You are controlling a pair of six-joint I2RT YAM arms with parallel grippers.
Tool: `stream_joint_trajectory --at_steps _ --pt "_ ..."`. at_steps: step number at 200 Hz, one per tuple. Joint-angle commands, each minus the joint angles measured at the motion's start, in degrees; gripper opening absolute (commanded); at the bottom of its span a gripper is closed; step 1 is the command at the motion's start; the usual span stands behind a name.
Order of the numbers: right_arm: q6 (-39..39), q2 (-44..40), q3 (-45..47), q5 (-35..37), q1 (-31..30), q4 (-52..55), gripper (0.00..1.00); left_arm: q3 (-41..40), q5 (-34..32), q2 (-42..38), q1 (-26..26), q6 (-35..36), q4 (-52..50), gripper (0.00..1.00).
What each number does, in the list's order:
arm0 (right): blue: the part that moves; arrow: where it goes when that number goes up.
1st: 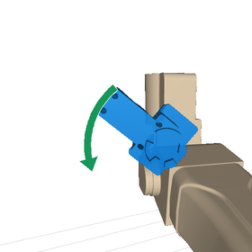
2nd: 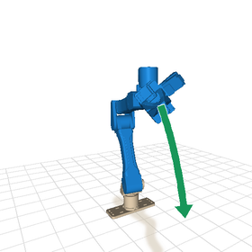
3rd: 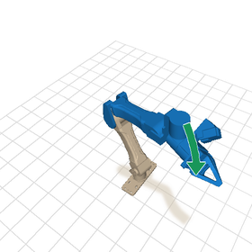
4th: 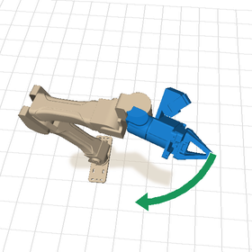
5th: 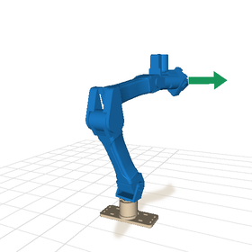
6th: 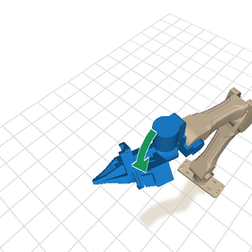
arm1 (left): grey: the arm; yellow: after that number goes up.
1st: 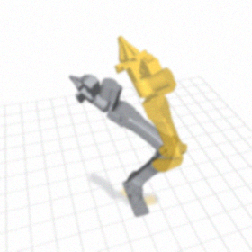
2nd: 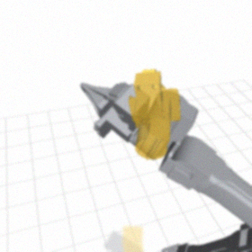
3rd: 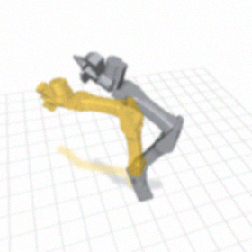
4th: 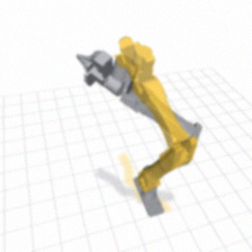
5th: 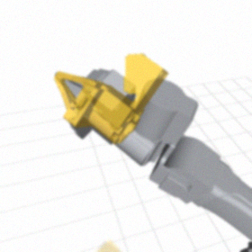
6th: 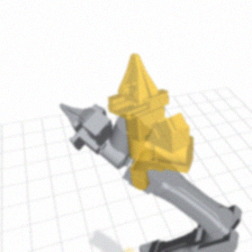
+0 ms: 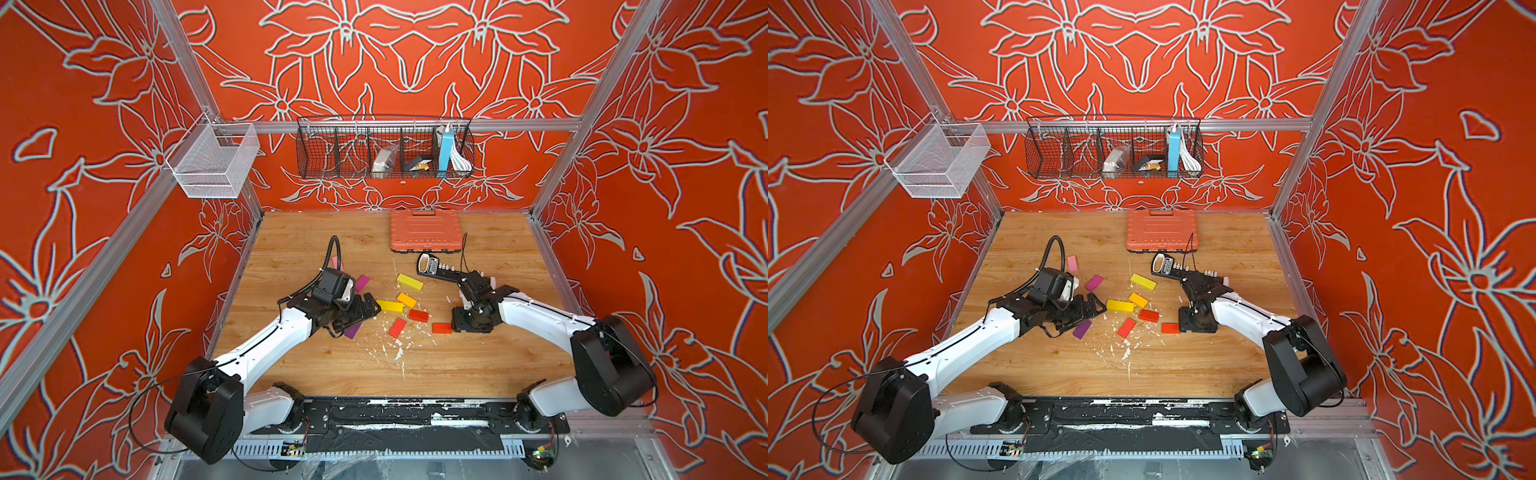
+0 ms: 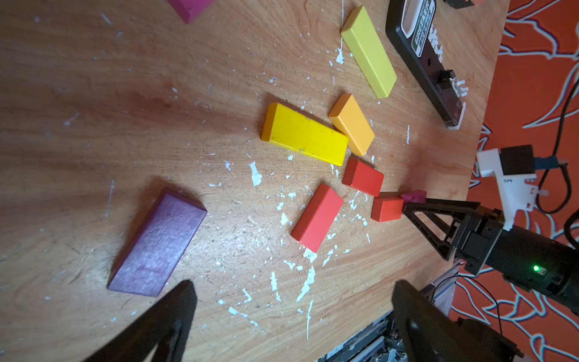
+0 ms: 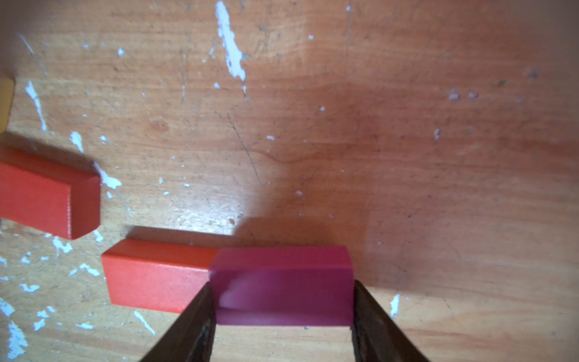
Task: Assemble the letter c with building blocks
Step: Assemble the building block at the center of the board.
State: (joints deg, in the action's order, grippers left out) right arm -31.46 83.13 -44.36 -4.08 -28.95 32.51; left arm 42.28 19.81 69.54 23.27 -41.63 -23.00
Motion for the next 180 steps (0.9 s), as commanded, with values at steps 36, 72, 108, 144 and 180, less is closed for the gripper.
stream_joint_trajectory --at_steps 36,72,108,144,180 --pt "-1.1 0.4 1.1 0.8 -1.0 0.5 0.63 0.4 0.1 0.1 0.3 -0.3 0.2 0.98" --pt "-1.2 -0.9 1.0 1.2 -1.0 1.4 0.70 0.5 0.2 0.1 0.3 -0.4 0.2 0.98" --pt "-1.4 -2.8 0.4 1.4 -1.1 2.6 0.74 0.5 0.2 0.0 0.3 -0.5 0.1 0.98" --pt "-1.6 -4.1 -0.8 2.1 -1.0 3.5 0.75 0.6 0.3 -0.3 0.4 -0.6 -0.2 0.98" --pt "-0.5 -4.0 -2.6 1.9 -0.4 3.7 0.77 0.9 0.4 -0.8 0.7 -0.8 -0.6 0.98"
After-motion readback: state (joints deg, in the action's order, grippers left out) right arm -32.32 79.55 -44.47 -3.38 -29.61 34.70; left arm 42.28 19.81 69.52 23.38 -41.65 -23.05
